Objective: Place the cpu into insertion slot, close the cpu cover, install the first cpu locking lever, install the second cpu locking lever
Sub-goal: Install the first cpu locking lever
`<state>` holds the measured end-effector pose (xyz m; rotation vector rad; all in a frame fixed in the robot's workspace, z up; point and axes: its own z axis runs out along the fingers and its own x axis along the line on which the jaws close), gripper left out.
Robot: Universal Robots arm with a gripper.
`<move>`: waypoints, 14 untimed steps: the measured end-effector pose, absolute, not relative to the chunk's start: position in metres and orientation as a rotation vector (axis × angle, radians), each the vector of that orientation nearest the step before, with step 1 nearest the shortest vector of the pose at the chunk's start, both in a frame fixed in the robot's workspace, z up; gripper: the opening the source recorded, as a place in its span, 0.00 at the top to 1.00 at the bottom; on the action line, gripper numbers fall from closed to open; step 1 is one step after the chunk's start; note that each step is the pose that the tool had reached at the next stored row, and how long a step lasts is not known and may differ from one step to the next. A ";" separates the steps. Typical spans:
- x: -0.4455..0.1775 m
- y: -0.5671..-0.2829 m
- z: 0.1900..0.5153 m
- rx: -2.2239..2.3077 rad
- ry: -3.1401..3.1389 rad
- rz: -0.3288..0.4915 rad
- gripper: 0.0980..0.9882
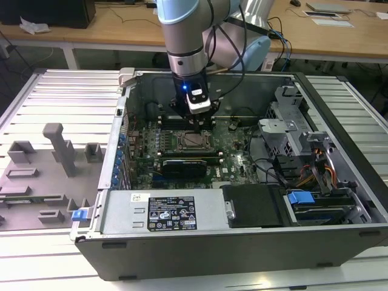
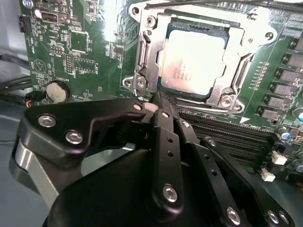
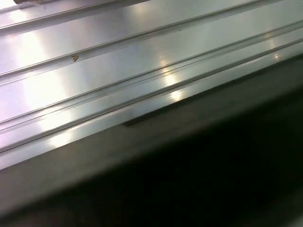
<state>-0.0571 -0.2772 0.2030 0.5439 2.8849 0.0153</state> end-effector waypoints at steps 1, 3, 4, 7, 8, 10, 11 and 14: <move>-0.057 -0.278 0.204 0.544 2.885 0.015 0.99; -0.057 -0.283 0.206 0.544 2.885 0.015 0.99; -0.057 -0.287 0.207 0.544 2.885 0.015 0.99; -0.057 -0.299 0.207 0.544 2.885 0.015 0.99; -0.057 -0.301 0.207 0.544 2.885 0.015 0.99; -0.057 -0.311 0.207 0.544 2.885 0.015 0.99; -0.057 -0.313 0.208 0.544 2.885 0.015 0.99; -0.058 -0.321 0.208 0.550 2.889 0.068 0.99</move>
